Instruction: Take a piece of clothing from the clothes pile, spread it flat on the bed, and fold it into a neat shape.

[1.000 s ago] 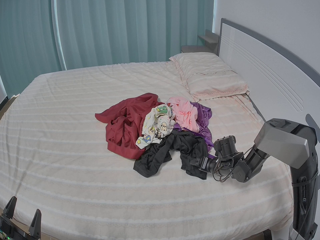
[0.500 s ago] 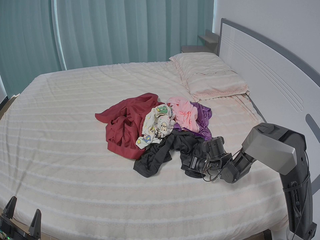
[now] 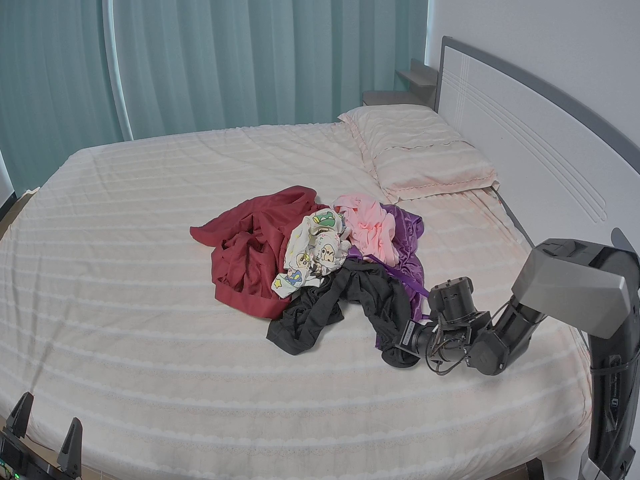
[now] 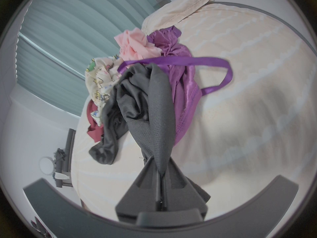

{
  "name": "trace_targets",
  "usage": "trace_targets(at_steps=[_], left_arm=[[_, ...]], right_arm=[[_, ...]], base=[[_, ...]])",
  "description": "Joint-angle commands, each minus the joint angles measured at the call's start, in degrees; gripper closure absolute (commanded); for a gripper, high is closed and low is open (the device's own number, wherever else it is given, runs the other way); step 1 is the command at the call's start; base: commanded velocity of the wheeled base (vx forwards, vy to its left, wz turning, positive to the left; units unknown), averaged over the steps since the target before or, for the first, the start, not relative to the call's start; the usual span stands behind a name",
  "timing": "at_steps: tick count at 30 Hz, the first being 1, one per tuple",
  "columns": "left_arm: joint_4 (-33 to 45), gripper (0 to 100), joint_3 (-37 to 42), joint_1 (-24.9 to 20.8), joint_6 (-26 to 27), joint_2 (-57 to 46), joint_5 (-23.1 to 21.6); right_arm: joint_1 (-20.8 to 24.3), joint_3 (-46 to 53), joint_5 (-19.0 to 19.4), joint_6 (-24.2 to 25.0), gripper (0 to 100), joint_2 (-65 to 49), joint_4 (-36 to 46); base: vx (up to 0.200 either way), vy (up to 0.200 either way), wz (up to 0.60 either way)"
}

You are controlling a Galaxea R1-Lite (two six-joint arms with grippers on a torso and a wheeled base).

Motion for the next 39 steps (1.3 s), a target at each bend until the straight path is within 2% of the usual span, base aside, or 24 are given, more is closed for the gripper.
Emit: trace_targets(at_steps=[1,5,12,15,17,18,20,23,25,28,30,31,33,37,39], left_arm=[[-0.01,0,1.01,0.07,0.13,-0.93,0.0],[-0.19,0,1.01,-0.02,-0.04,-0.93,-0.8],[-0.28,0,0.92,-0.02,1.01,-0.93,-1.59],[-0.45,0,0.92,0.07,3.12,-0.93,-1.59],[-0.81,0,-4.0,-0.46,1.27,0.48,-2.11],[-0.72,0,-10.77,-1.34,-3.65,5.84,-2.73],[-0.81,0,-16.21,-2.13,-9.98,12.61,-3.43],[-0.28,0,-15.6,-2.57,-9.45,20.17,-5.98],[-1.07,0,-14.72,-3.54,-8.39,26.5,-9.23],[-5.29,0,-15.16,-6.61,-7.34,36.43,-11.87],[-10.74,0,-15.07,-10.74,-7.43,45.04,-11.87],[-10.74,0,-15.07,-10.74,-7.43,45.04,-11.87],[-18.74,0,-14.98,-15.58,-7.51,58.66,-11.52],[-28.67,0,-15.07,-19.01,-7.78,73.69,-10.64],[-31.22,0,-15.25,-20.06,-8.39,78.7,-10.2]], right_arm=[[-0.44,9.59,2.02,3.03,100,-9.56,-5.78],[-0.96,16.71,2.02,4.7,100,-10.97,-14.74],[-1.84,23.74,2.99,7.78,100,-10.27,-24.59],[-1.93,25.06,3.69,8.39,100,-9.21,-27.66],[-1.93,26.2,3.69,8.48,100,-7.72,-30.47],[-1.93,26.55,3.69,8.3,100,-6.57,-31.88],[-1.93,26.2,3.51,8.13,100,-5.43,-33.38],[-2.02,26.02,3.78,8.04,100,-5.78,-34.25],[-2.02,25.67,3.78,8.04,100,-5.78,-34.34],[-1.93,25.06,3.69,8.04,100,-5.96,-34.69],[-2.02,24.71,3.69,8.13,100,-6.75,-34.69],[-2.02,24.71,3.69,8.13,100,-6.75,-34.69],[-2.11,25.67,4.13,8.74,100,-6.13,-35.22],[-3.34,26.73,4.22,9.27,100,-3.41,-38.47],[-3.78,27.78,4.39,9.27,100,-3.23,-40.05]], base=[[0.0,0.0,0.0],[0.0,0.0,0.0],[0.0,0.0,0.0],[0.0,0.0,0.0],[0.0,0.0,0.0],[0.0,0.0,0.0],[0.0,0.0,0.0],[0.0,0.0,0.0],[0.0,0.0,0.0],[0.0,0.0,0.0],[0.0,0.0,0.0],[0.0,0.0,0.0],[0.0,0.0,0.0],[0.0,0.0,0.0],[0.0,0.0,0.0]])
